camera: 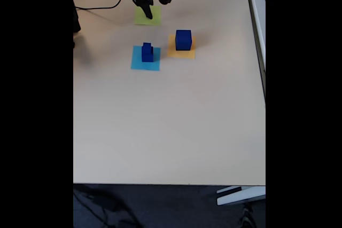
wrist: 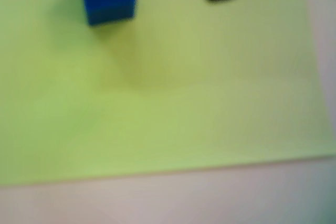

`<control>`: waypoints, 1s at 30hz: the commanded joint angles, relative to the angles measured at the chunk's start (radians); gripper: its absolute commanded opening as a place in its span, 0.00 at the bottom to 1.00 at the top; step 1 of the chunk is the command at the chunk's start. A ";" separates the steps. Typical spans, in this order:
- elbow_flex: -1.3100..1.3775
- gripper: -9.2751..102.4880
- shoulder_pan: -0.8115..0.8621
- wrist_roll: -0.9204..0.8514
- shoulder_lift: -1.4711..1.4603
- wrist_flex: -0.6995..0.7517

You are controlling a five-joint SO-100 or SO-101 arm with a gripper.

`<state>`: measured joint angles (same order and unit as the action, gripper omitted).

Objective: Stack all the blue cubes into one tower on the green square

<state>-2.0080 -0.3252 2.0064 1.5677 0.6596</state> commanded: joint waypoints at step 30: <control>-0.028 0.28 -0.005 -0.087 -0.041 -0.032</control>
<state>-2.0693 -0.3344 1.9205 1.5248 0.6381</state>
